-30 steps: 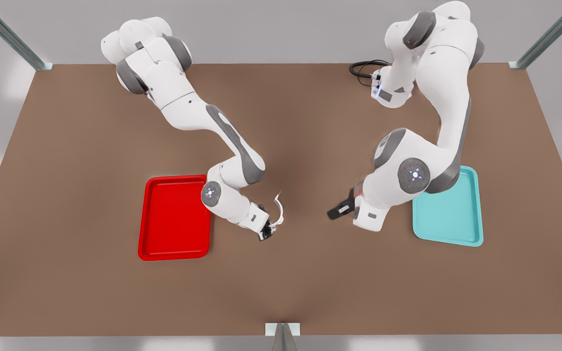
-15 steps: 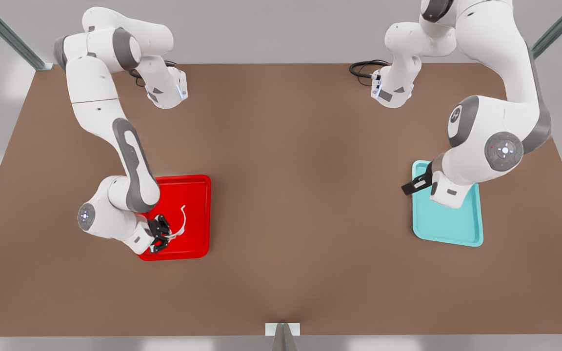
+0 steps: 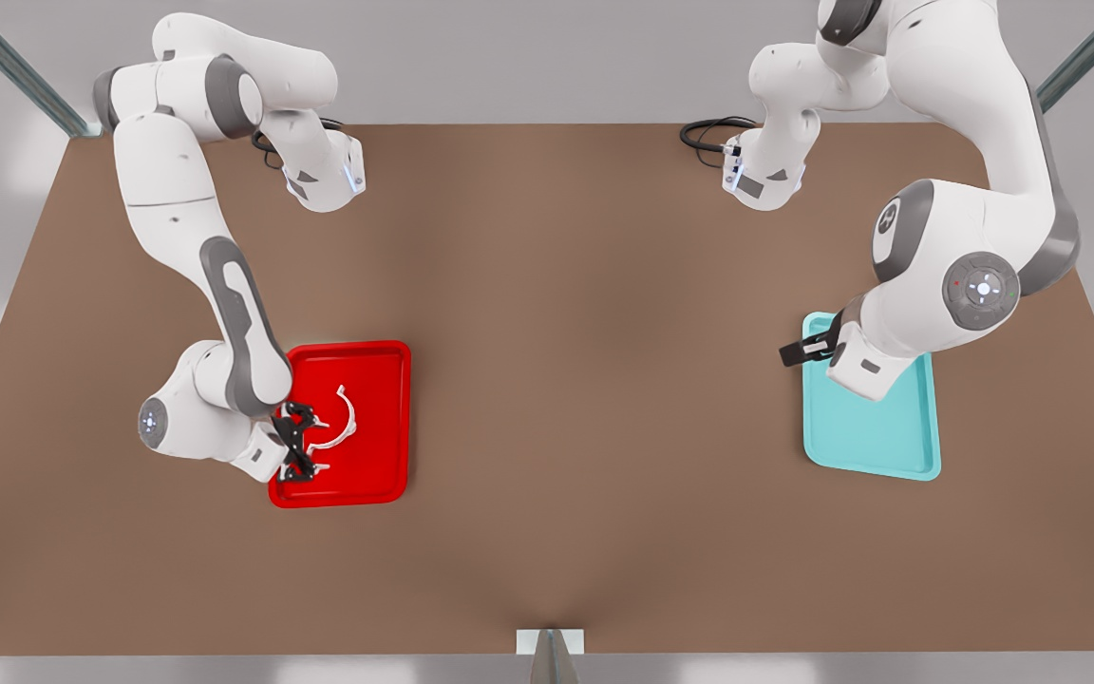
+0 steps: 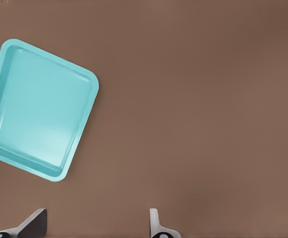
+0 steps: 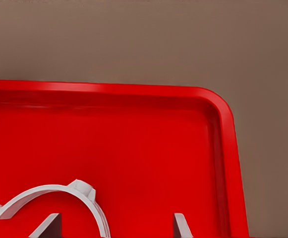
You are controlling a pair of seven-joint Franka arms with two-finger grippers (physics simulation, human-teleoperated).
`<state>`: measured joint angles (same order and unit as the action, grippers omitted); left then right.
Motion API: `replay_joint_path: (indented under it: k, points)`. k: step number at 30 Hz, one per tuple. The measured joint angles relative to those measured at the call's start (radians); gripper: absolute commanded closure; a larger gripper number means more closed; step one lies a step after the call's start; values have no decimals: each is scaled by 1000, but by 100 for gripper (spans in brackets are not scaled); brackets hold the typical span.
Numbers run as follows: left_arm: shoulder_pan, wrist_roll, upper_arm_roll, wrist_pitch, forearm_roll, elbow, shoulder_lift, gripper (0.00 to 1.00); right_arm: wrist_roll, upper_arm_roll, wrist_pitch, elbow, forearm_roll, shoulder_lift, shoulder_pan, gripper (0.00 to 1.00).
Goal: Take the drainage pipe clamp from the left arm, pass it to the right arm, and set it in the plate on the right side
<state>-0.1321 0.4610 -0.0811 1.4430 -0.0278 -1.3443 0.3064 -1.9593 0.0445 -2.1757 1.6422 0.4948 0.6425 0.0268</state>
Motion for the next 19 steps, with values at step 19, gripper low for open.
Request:
replay_joint_path:
  k: [19]
  points:
    - [9, -93, 5, -3, 2, 11, 1, 0, 1071, -60, 599, -149, -543, -568, -19, 0]
